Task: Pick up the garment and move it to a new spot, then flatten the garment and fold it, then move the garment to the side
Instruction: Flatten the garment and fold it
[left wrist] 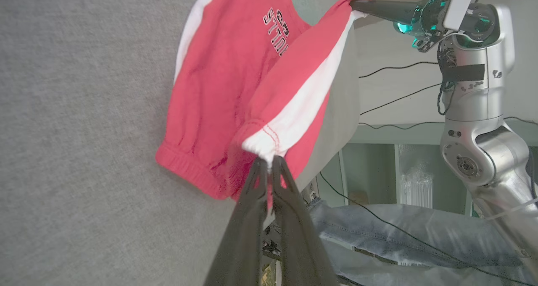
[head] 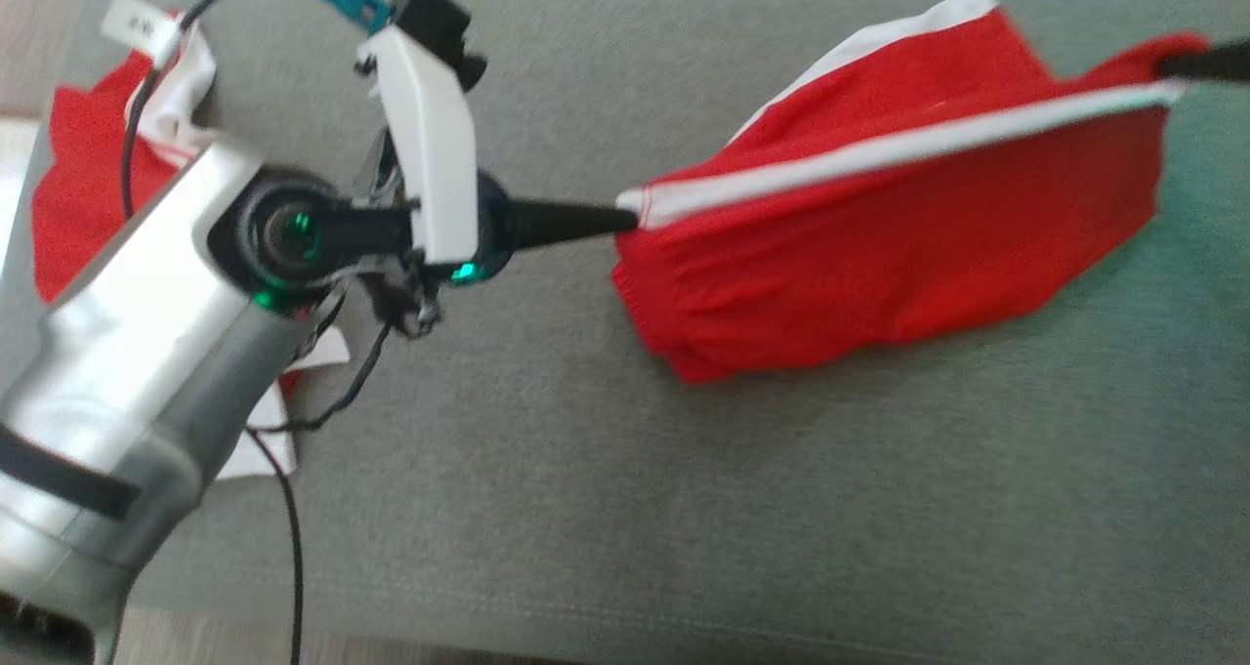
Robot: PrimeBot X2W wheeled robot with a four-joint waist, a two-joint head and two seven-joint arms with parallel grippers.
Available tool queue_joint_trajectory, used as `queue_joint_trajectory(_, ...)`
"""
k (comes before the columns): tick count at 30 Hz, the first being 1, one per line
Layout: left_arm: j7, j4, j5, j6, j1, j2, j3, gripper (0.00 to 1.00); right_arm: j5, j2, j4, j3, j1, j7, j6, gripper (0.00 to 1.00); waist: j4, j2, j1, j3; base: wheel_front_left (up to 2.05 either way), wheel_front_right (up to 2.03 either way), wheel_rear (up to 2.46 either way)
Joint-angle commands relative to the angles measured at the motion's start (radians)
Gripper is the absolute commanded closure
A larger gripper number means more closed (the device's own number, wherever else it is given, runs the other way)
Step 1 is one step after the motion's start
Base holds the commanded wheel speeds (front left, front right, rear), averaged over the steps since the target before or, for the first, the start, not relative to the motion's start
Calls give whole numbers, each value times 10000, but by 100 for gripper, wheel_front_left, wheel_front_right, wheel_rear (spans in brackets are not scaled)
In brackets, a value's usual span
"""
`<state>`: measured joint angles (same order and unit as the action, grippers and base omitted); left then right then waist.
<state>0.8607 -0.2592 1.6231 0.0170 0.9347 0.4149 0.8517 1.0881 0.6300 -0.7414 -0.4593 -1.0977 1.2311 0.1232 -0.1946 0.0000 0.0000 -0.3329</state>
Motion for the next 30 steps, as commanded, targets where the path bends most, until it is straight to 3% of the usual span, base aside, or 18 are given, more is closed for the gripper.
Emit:
queue_joint_trajectory(1, -95, 31, -128, -51, 724, 204, -637, 100, -375, -83, -98, 219, -553, 149, 75, 100, -594, 0, 0, -693, 0, 0, 0)
queue_joint_trajectory(15, -480, -1134, -373, -396, 1583, -594, -790, 100, -2316, -1028, -1649, 1155, -2478, 370, 75, 100, -1176, 0, 0, -1810, 0, 0, 0)
queue_joint_trajectory(16, -490, -1192, -388, -426, 1610, -616, -791, 100, -2373, -1091, -1669, 1252, -2529, 307, 75, 96, -1186, 0, 0, -1841, 0, 0, 0)
queue_joint_trajectory(18, -506, -1301, -401, -478, 1643, -651, -799, 100, -2473, -1205, -1717, 1417, -2573, 247, 75, 86, -1190, 0, 0, -1869, 0, 0, 0)
queue_joint_trajectory(19, -508, -1349, -403, -499, 1657, -659, -806, 100, -2527, -1254, -1721, 1478, -2589, 231, 75, 76, -1183, 0, 0, -1878, 0, 0, 0)
queue_joint_trajectory(20, -508, -1394, -402, -519, 1669, -663, -814, 100, -2570, -1300, -1691, 1547, -2600, 164, 75, 59, -1173, 0, 0, -1882, 0, 0, 0)
queue_joint_trajectory(21, -509, -1436, -418, -541, 1686, -658, -816, 100, -2597, -1346, -1663, 1624, -2601, 90, 75, 16, -1161, 0, 0, -1877, 0, 0, 0)
queue_joint_trajectory(22, -557, -1473, -475, -573, 1713, -638, -820, 84, -2610, -1397, -1622, 1707, -2599, 0, 75, 0, -1142, 0, 0, -1862, 0, 0, 0)
queue_joint_trajectory(23, -619, -1529, -528, -592, 1725, -625, -827, 4, -2598, -1455, -1585, 1805, -2588, -103, 75, 0, -1118, 0, 0, -1827, 0, 0, 0)
queue_joint_trajectory(24, -636, -1590, -567, -614, 1726, -616, -812, 0, -2568, -1525, -1557, 1902, -2563, -184, 75, 0, -1088, 0, 0, -1779, 0, 0, 0)
queue_joint_trajectory(30, -767, -1916, -980, -734, 1639, -339, -633, 0, -2338, -1777, -843, 2315, -2094, -1323, 75, 0, -889, 0, 0, -1220, 0, 0, 0)
